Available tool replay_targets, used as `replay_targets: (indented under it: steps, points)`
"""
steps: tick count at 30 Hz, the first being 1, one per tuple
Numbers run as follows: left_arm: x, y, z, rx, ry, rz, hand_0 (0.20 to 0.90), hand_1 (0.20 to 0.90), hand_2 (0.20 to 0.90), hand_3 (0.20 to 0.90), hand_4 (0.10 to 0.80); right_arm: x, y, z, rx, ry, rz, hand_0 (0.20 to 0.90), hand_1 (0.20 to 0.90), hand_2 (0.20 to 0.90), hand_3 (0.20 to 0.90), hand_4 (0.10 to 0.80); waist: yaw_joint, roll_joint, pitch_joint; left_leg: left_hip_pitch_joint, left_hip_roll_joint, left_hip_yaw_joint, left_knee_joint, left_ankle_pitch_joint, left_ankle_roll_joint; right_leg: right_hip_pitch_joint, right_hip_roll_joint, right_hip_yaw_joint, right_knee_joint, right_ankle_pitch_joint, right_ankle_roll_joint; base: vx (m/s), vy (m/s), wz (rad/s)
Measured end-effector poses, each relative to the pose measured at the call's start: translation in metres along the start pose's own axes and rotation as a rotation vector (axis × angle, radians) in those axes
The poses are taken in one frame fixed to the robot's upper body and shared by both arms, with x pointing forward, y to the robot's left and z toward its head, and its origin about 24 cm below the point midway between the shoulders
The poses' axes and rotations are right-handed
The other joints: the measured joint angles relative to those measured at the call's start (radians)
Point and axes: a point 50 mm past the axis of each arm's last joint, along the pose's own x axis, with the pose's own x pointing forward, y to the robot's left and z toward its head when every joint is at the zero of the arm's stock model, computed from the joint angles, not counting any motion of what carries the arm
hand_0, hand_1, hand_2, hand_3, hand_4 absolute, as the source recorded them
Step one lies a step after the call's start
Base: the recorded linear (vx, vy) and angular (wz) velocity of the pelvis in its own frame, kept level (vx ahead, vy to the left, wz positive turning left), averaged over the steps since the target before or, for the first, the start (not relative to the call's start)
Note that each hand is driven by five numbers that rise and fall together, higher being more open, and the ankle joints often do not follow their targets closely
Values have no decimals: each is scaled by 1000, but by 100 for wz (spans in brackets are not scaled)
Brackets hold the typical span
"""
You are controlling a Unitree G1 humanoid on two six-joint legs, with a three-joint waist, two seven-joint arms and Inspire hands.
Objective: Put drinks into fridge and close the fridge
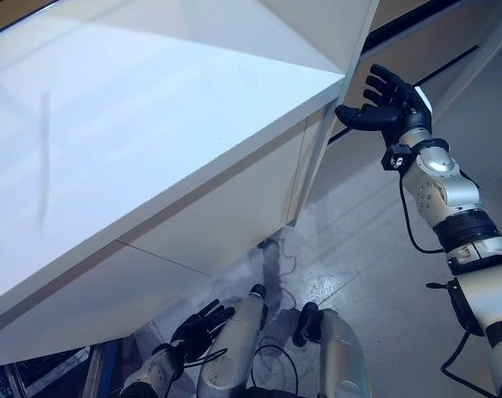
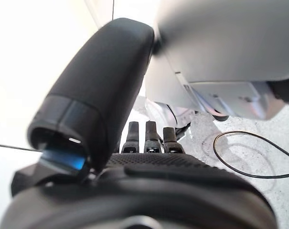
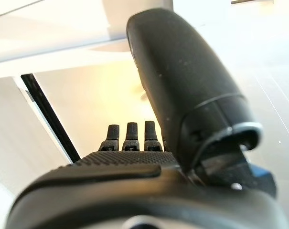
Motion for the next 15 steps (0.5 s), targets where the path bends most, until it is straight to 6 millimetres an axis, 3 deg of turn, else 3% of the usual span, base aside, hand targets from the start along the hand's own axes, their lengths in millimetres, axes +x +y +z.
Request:
replay_targets:
  steps: [3, 6, 9, 12, 15]
  points:
    - [0, -1, 0, 7, -1, -1, 900, 900, 900, 900, 800, -7, -9, -1, 55, -32, -49, 900, 900, 900, 900, 800, -4, -12, -3, 55, 21, 27, -74, 23, 7, 48, 14, 17, -76, 29, 9, -64, -55, -20]
    - [-5, 10, -3, 1, -2, 35, 900, 900, 900, 900, 800, -31, -21, -24, 127, -25, -54, 900, 900, 900, 900, 800, -13, -55, -41, 149, 44, 79, -214, 55, 21, 118, 35, 60, -211, 81, 22, -29, -4, -42]
    - [-18, 30, -16, -40, 11, 100, 900, 900, 900, 900, 800, -57, -23, -74, 186, 102, -76, 900, 900, 900, 900, 800, -67, -90, -126, 212, 48, 102, -308, 72, 30, 177, 45, 83, -319, 116, 48, 15, 15, -29]
    - [-21, 34, -25, -51, 29, 115, 900, 900, 900, 900, 800, -89, -29, -121, 185, 267, -104, 900, 900, 900, 900, 800, -108, -91, -193, 287, 48, 126, -396, 88, 45, 247, 54, 98, -420, 150, 66, -4, 38, -22]
    - [-23, 36, -34, -98, 17, 125, 900, 900, 900, 900, 800, -155, -32, -188, 177, 480, -90, 900, 900, 900, 900, 800, -123, -86, -271, 375, 50, 150, -492, 97, 53, 337, 62, 109, -536, 177, 79, -12, 28, -20]
